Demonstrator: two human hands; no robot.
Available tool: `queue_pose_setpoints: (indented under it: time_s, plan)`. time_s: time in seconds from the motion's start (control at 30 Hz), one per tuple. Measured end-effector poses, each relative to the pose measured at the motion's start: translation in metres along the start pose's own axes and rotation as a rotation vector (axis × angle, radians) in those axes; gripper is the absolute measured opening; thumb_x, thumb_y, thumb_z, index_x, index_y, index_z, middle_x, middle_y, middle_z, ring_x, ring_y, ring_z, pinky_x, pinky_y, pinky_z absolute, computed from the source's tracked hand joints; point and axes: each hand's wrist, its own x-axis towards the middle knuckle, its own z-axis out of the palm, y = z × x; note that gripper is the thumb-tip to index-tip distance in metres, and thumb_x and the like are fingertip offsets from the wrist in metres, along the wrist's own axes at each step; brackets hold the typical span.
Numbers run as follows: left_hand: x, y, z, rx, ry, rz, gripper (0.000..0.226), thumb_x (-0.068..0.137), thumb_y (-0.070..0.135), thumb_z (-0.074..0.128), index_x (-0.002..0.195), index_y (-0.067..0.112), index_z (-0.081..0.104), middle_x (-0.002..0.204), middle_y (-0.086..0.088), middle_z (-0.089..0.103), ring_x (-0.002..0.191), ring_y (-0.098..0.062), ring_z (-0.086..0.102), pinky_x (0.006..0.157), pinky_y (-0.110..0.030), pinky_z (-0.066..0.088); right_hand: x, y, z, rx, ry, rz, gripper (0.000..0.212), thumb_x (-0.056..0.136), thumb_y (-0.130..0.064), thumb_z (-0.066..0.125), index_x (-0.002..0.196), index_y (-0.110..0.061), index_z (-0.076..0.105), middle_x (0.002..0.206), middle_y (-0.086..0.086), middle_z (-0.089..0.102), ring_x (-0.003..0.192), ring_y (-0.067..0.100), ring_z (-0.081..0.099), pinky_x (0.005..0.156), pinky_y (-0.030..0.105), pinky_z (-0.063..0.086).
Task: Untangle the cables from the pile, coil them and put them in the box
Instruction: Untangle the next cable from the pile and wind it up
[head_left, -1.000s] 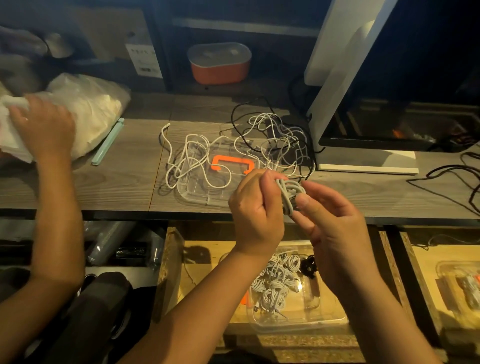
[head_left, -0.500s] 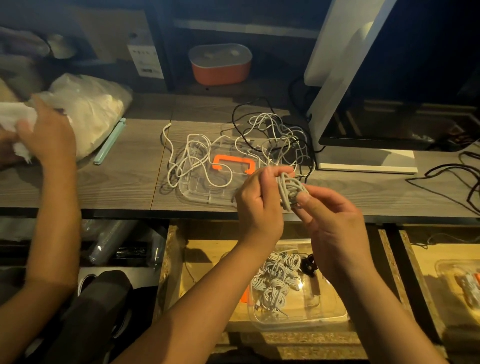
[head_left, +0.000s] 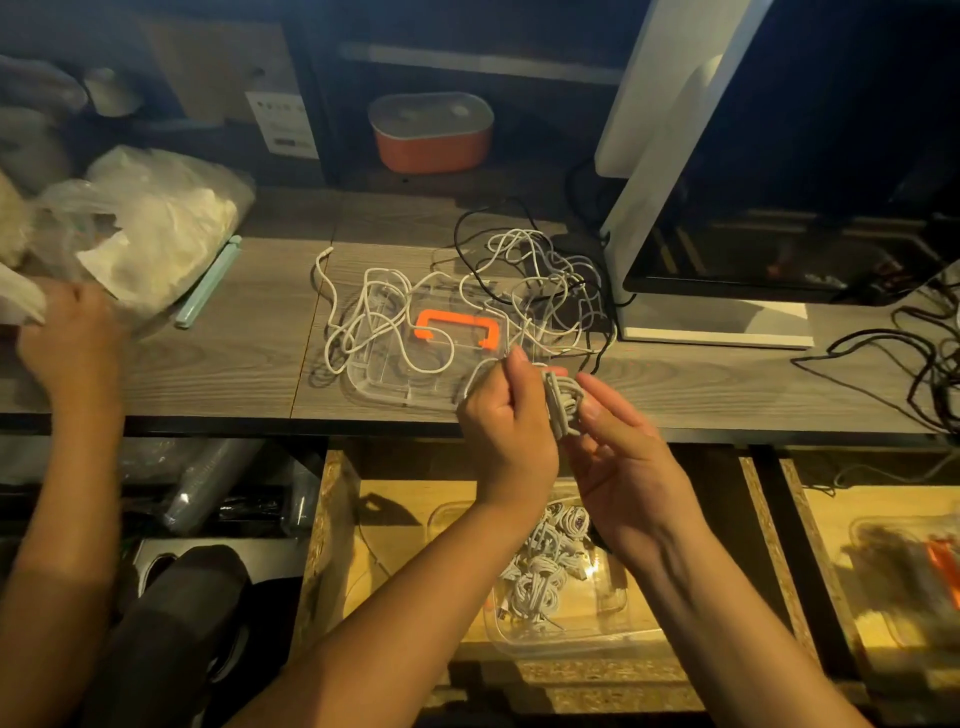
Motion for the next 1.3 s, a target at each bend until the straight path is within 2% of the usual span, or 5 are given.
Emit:
queue_pose_setpoints:
  time_s: [0.37, 0.57, 0.7, 1.13, 1.3]
  plan:
    - [0.002, -0.013, -0.002, 0.061, 0.030, 0.088, 0.034, 0.095, 0.031, 0.031, 0.086, 0.024, 0.063, 0.081, 0.017, 0.062, 0.076, -0.012, 0.064, 0.068, -0.033, 0.051, -0.003, 0.014, 0.005, -0.193, -0.006, -0.151, 0.013, 0.089, -0.014, 0.056, 0.096, -0.007, 0.066, 0.078, 0.003, 0.070, 0.071, 0.011, 0.066, 0.063, 0.020, 0.053]
    - [-0.009, -0.016, 0.000, -0.007, 0.056, -0.124, 0.033, 0.094, 0.029, 0.035, 0.078, 0.028, 0.065, 0.071, 0.015, 0.062, 0.064, 0.005, 0.061, 0.058, -0.011, 0.046, 0.003, 0.019, 0.002, -0.352, 0.067, -0.282, 0.013, 0.092, -0.006, 0.054, 0.089, -0.009, 0.066, 0.075, -0.002, 0.070, 0.075, 0.011, 0.065, 0.068, 0.021, 0.054]
    - [-0.012, -0.021, 0.002, 0.012, 0.116, -0.225, 0.038, 0.096, 0.027, 0.039, 0.079, 0.008, 0.067, 0.065, 0.011, 0.061, 0.058, 0.005, 0.058, 0.055, -0.011, 0.043, 0.006, 0.027, -0.004, -0.293, 0.089, -0.234, 0.012, 0.092, -0.005, 0.054, 0.094, -0.009, 0.065, 0.080, 0.003, 0.068, 0.072, 0.011, 0.062, 0.062, 0.020, 0.051]
    - [-0.010, -0.015, 0.010, -0.079, 0.067, -0.760, 0.040, 0.099, 0.022, 0.041, 0.063, 0.016, 0.056, 0.059, 0.001, 0.057, 0.053, -0.009, 0.053, 0.049, -0.018, 0.042, 0.013, 0.042, -0.020, -0.271, 0.209, -0.282, 0.016, 0.084, 0.001, 0.061, 0.092, -0.009, 0.071, 0.083, 0.004, 0.074, 0.082, 0.017, 0.069, 0.067, 0.022, 0.055]
    - [-0.016, -0.021, 0.009, -0.082, 0.073, -0.678, 0.039, 0.101, 0.031, 0.037, 0.077, 0.014, 0.063, 0.071, -0.003, 0.064, 0.062, -0.009, 0.062, 0.054, -0.017, 0.047, 0.013, 0.044, -0.016, -0.203, 0.168, -0.213, 0.015, 0.087, -0.009, 0.060, 0.097, -0.012, 0.071, 0.089, 0.007, 0.073, 0.082, 0.018, 0.068, 0.063, 0.021, 0.054]
